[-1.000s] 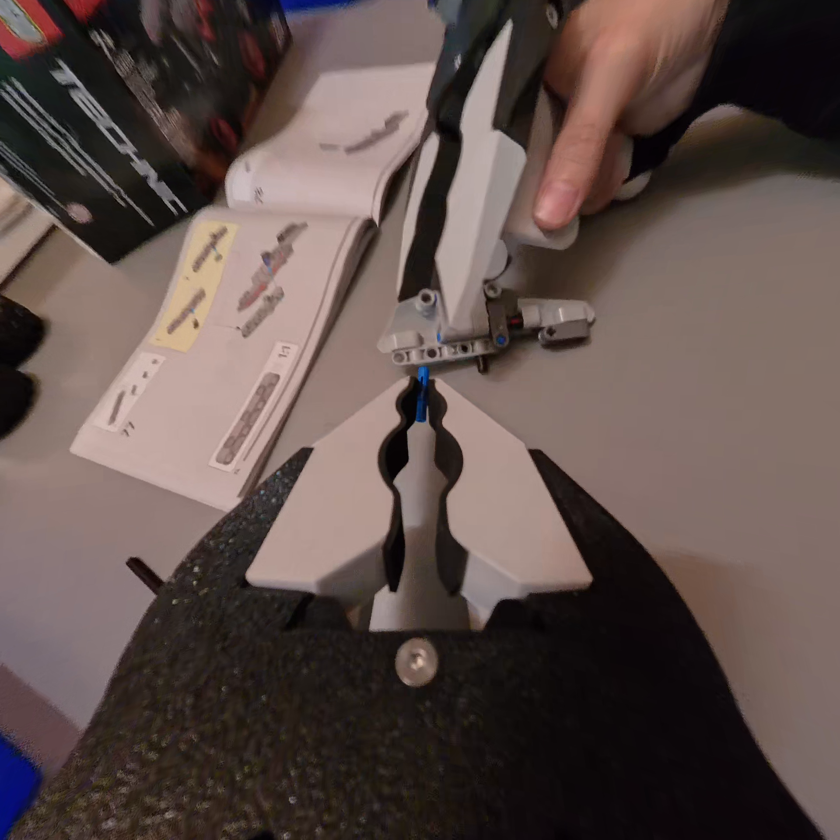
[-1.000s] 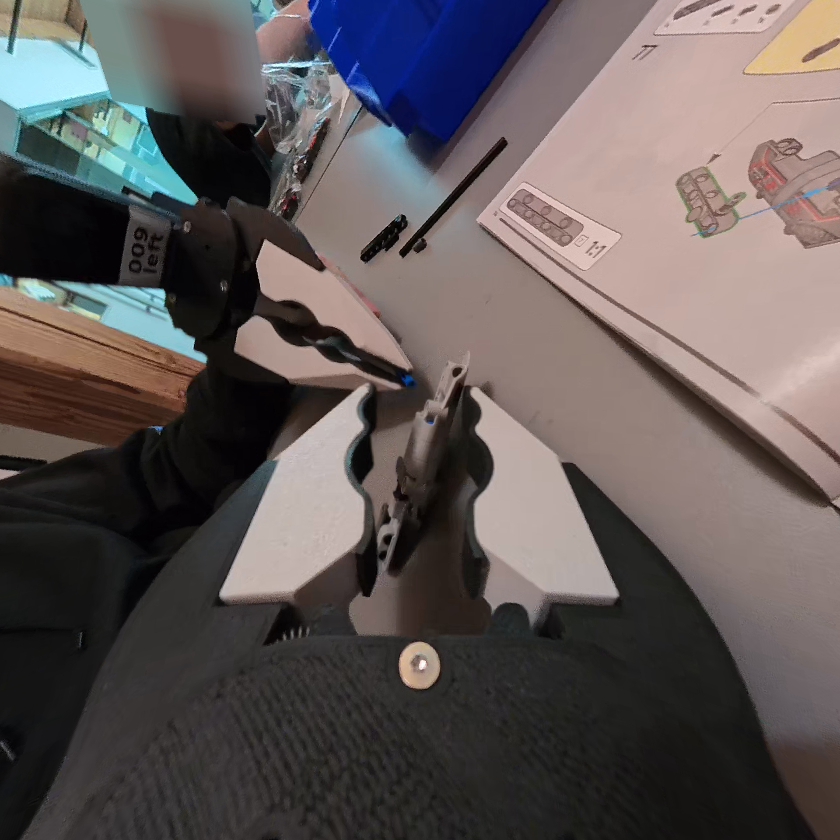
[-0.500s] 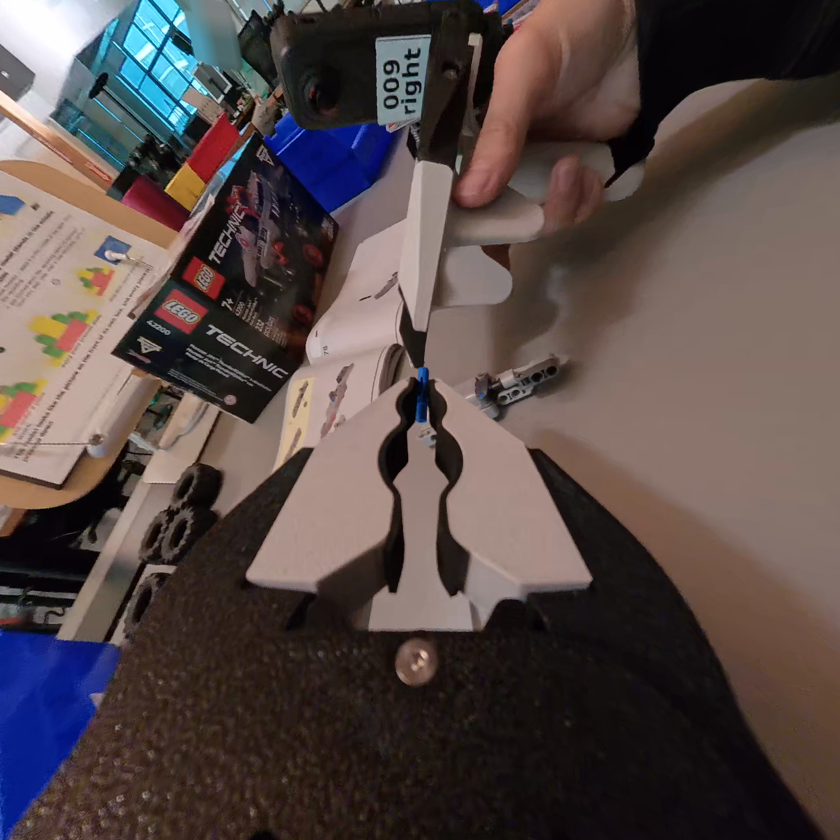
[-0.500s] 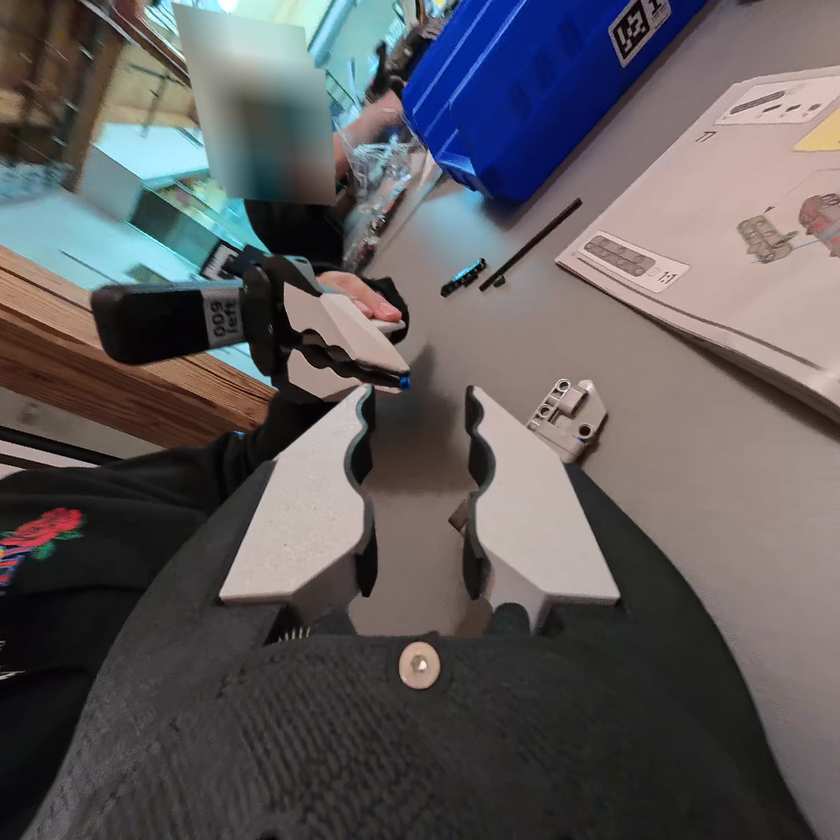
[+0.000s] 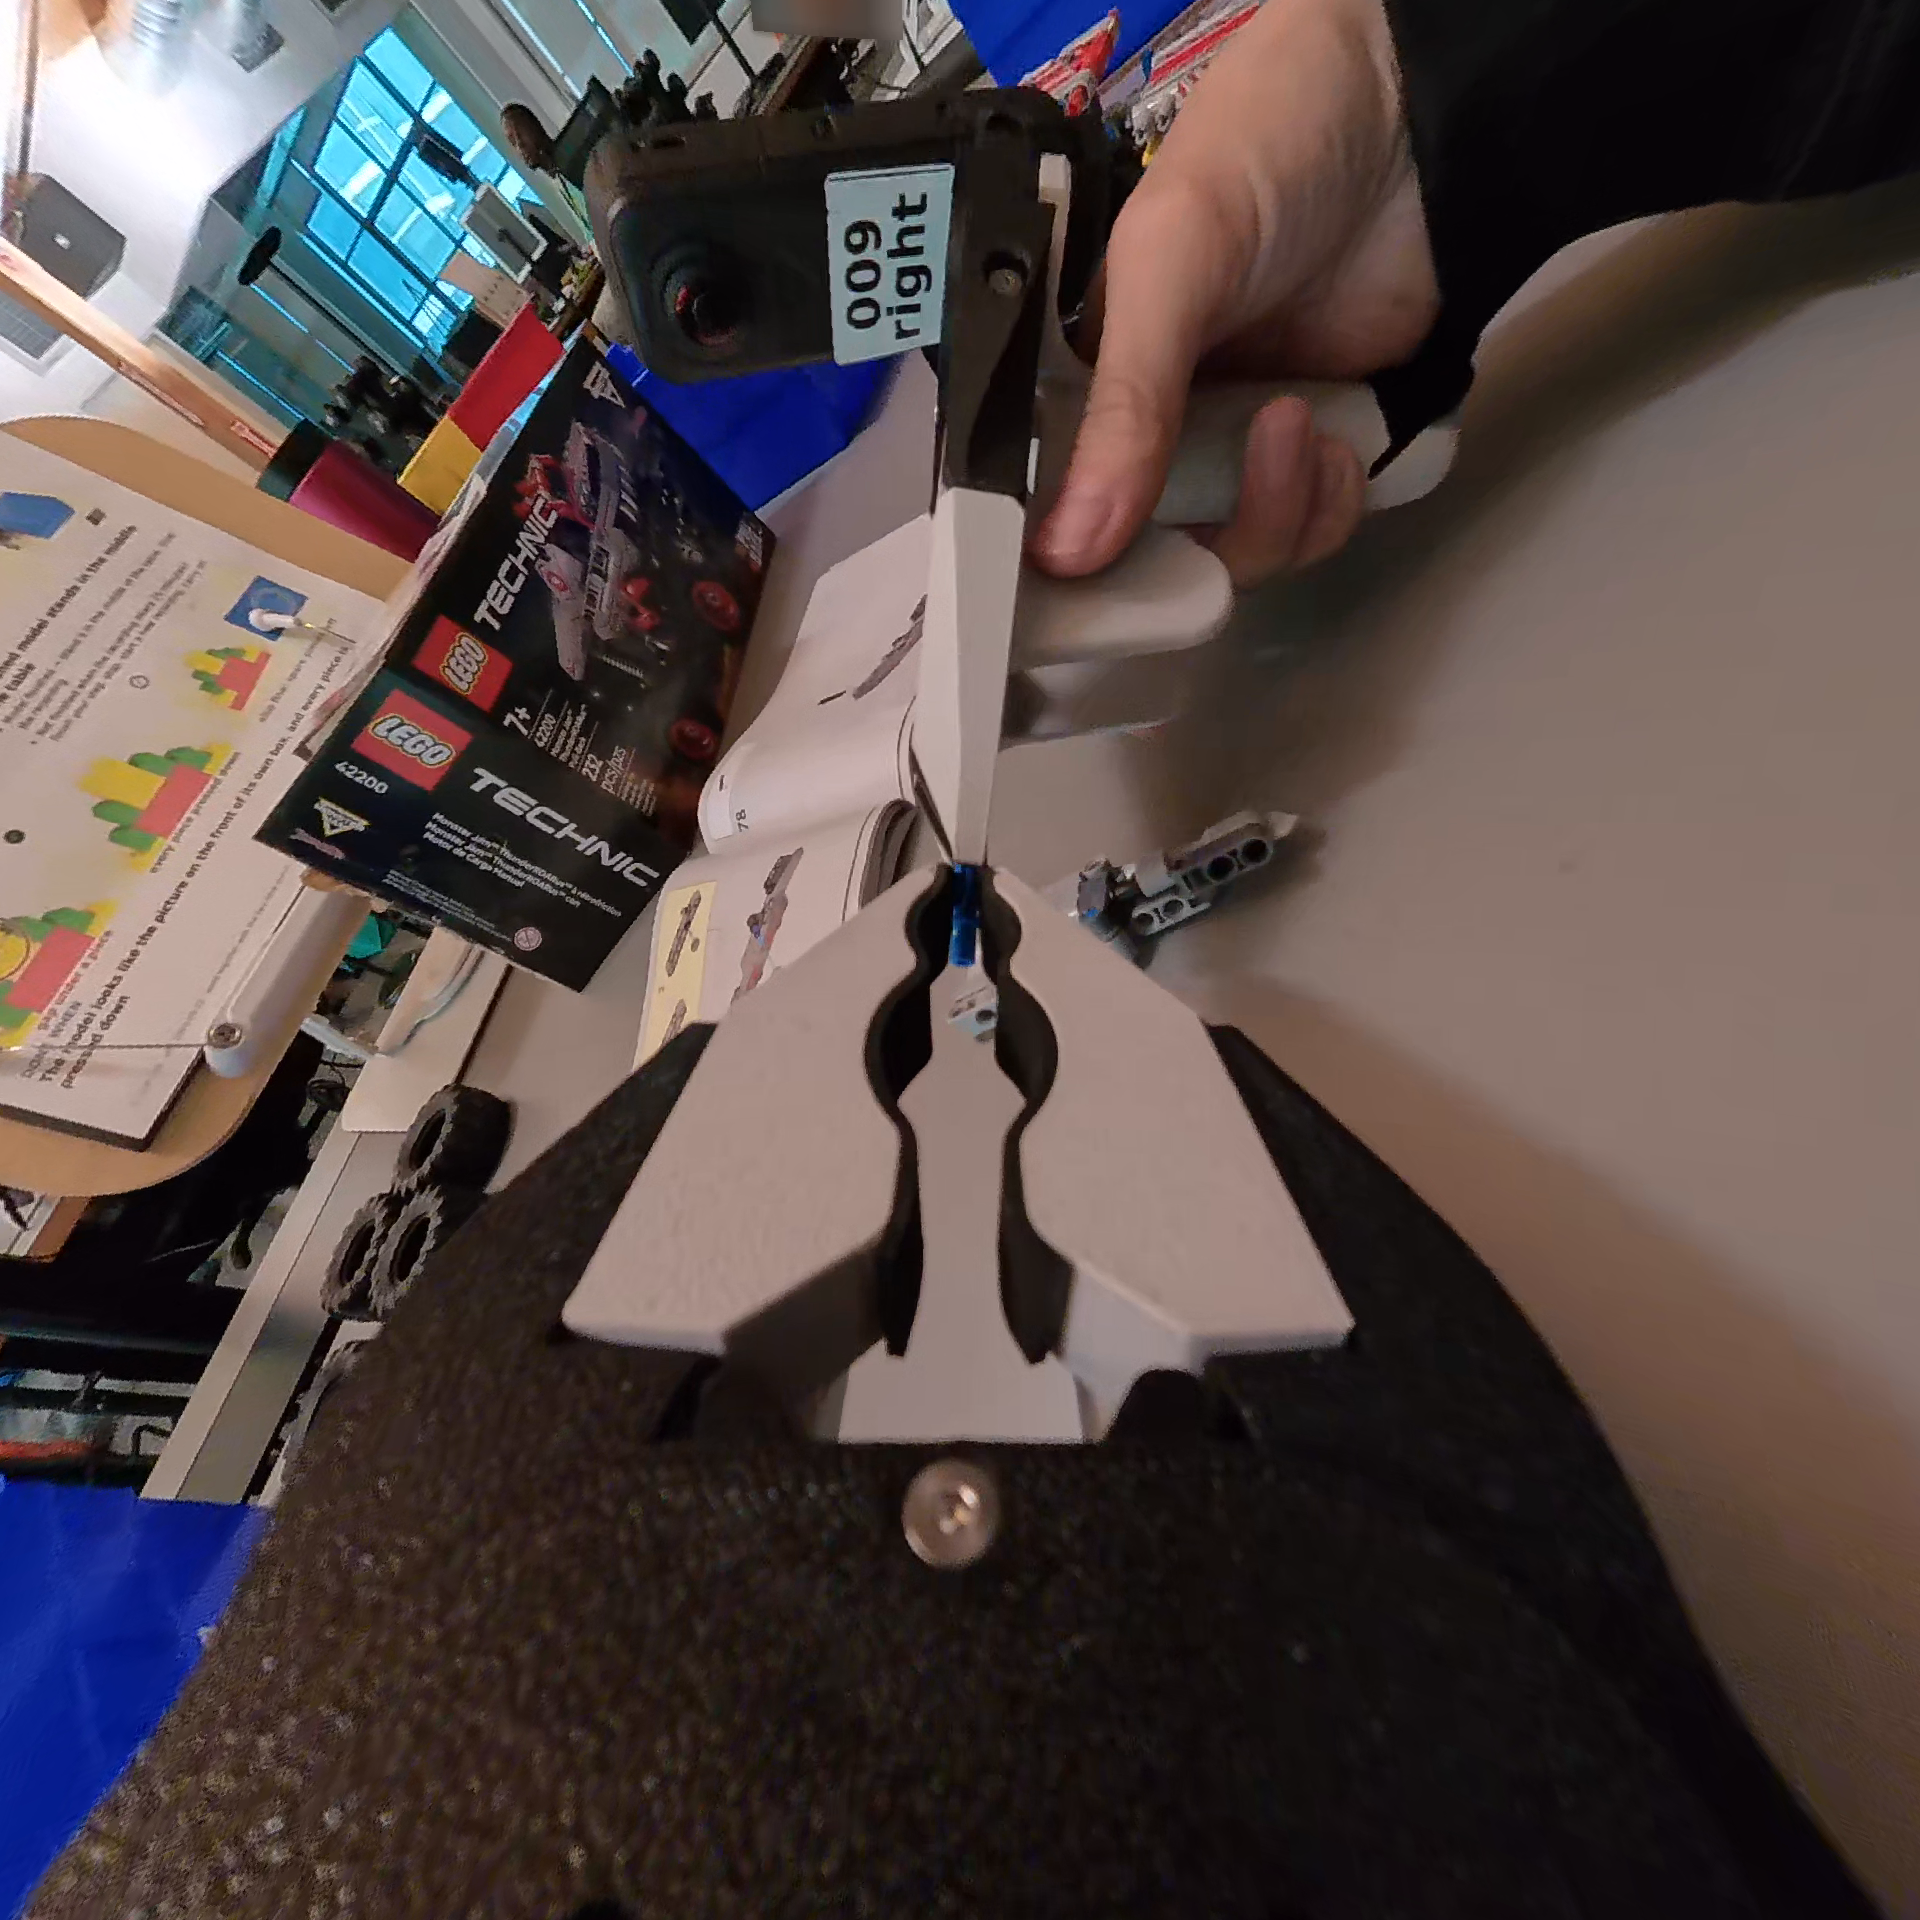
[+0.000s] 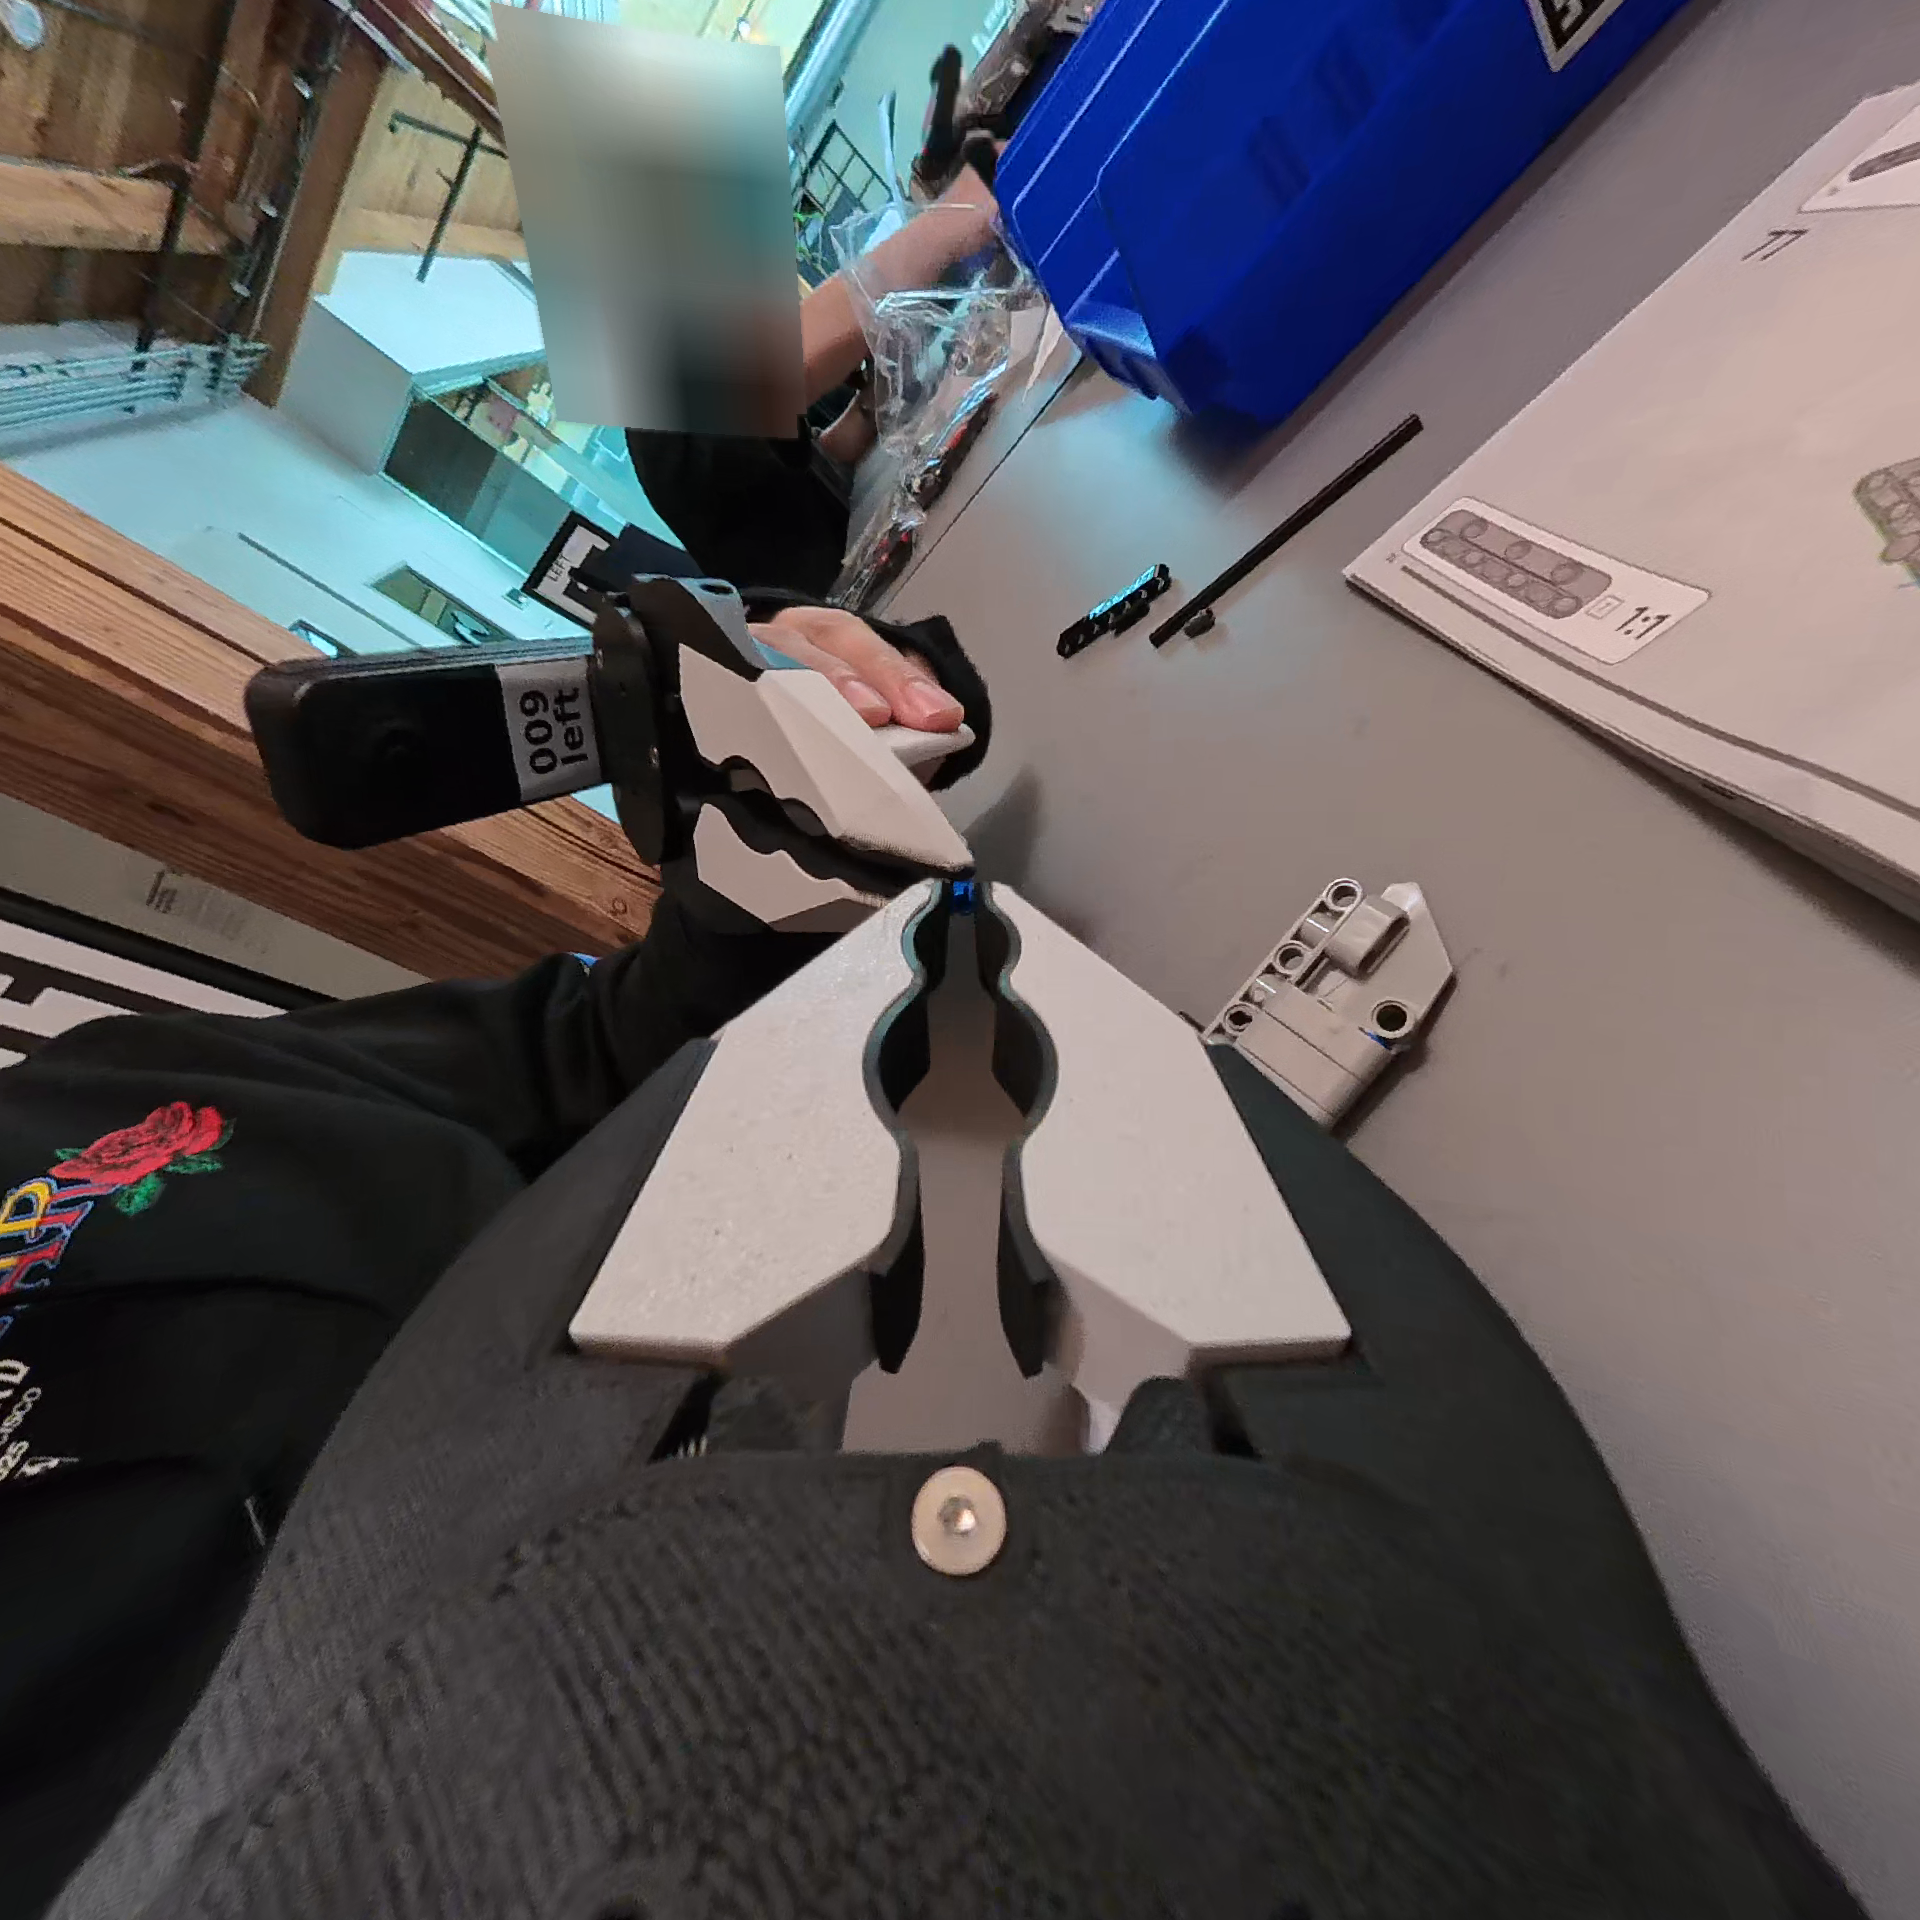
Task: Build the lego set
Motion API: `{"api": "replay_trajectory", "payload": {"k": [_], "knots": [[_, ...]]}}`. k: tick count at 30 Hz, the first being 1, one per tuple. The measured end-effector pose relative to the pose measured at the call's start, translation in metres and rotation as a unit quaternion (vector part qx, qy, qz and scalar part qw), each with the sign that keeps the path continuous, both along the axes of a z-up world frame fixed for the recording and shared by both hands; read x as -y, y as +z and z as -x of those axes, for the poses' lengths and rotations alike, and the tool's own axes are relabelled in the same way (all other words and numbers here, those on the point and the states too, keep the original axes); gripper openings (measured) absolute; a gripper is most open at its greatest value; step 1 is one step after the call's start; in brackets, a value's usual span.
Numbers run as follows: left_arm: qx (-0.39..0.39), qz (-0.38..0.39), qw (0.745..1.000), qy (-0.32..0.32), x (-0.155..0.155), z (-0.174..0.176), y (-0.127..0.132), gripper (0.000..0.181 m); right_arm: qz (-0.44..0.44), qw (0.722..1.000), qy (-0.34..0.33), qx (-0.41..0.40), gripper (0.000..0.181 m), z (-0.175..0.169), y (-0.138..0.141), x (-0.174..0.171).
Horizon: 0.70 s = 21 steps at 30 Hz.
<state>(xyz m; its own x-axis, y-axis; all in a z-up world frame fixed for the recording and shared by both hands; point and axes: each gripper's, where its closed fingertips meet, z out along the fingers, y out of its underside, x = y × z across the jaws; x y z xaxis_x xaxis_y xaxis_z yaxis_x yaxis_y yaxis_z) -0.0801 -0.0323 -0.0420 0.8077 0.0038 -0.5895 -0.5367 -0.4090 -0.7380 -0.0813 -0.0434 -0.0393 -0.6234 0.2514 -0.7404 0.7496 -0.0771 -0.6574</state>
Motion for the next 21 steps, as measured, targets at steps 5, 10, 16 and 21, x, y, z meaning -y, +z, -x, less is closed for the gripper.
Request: {"api": "replay_trajectory", "payload": {"k": [5,10,16,21], "knots": [[-0.005,-0.006,1.000,0.004,0.000,0.002,-0.001,0.010,0.012,1.000,0.009,-0.008,0.003,-0.002,0.005,-0.003],[0.015,-0.018,1.000,-0.007,-0.001,-0.002,0.001,0.003,0.020,1.000,0.020,-0.004,0.003,-0.006,0.005,-0.003],[0.053,-0.024,0.998,-0.001,-0.001,0.000,0.000,0.002,0.028,0.999,0.019,0.000,0.003,-0.005,0.005,-0.002],[0.080,-0.021,0.996,0.035,-0.002,0.008,-0.004,0.002,-0.002,1.000,0.011,-0.009,0.004,0.006,0.000,-0.006]]}}
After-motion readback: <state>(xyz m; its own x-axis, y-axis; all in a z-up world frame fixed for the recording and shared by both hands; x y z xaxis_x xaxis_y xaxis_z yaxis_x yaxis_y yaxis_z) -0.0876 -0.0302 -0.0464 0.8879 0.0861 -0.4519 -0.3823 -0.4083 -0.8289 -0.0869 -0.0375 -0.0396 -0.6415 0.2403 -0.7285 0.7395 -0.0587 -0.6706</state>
